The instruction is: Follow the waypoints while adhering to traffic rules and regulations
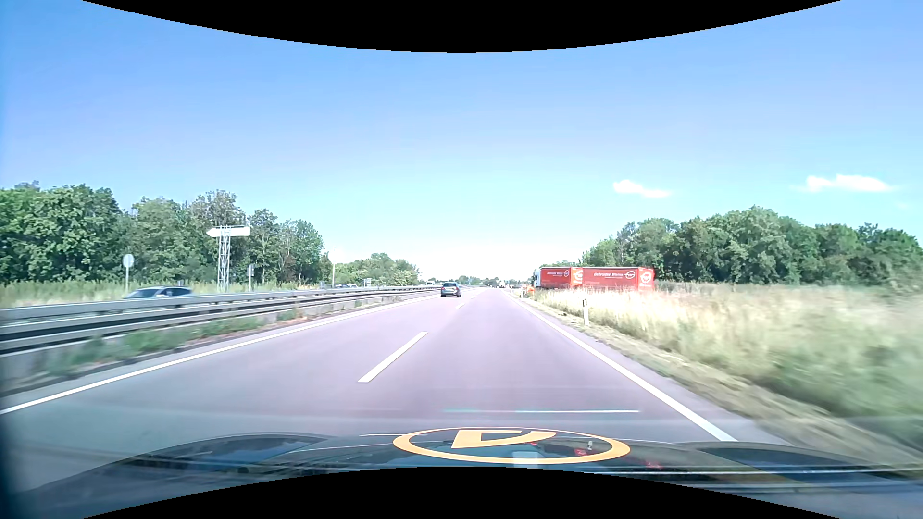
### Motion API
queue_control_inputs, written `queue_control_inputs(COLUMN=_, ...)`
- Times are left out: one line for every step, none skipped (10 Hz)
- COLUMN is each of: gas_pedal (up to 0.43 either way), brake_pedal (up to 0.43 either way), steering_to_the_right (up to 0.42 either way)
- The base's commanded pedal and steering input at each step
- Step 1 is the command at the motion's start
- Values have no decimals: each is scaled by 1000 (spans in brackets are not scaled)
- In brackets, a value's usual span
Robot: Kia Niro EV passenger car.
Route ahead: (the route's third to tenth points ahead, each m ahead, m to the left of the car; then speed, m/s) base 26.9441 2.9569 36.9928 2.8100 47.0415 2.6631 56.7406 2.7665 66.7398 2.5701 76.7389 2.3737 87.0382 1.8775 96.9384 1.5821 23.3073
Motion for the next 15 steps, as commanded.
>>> queue_control_inputs(gas_pedal=280, brake_pedal=0, steering_to_the_right=1)
queue_control_inputs(gas_pedal=280, brake_pedal=0, steering_to_the_right=1)
queue_control_inputs(gas_pedal=287, brake_pedal=0, steering_to_the_right=1)
queue_control_inputs(gas_pedal=287, brake_pedal=0, steering_to_the_right=1)
queue_control_inputs(gas_pedal=299, brake_pedal=0, steering_to_the_right=1)
queue_control_inputs(gas_pedal=331, brake_pedal=0, steering_to_the_right=1)
queue_control_inputs(gas_pedal=358, brake_pedal=0, steering_to_the_right=1)
queue_control_inputs(gas_pedal=390, brake_pedal=0, steering_to_the_right=1)
queue_control_inputs(gas_pedal=441, brake_pedal=0, steering_to_the_right=1)
queue_control_inputs(gas_pedal=461, brake_pedal=0, steering_to_the_right=1)
queue_control_inputs(gas_pedal=469, brake_pedal=0, steering_to_the_right=1)
queue_control_inputs(gas_pedal=480, brake_pedal=0, steering_to_the_right=1)
queue_control_inputs(gas_pedal=480, brake_pedal=0, steering_to_the_right=1)
queue_control_inputs(gas_pedal=488, brake_pedal=0, steering_to_the_right=1)
queue_control_inputs(gas_pedal=520, brake_pedal=0, steering_to_the_right=0)
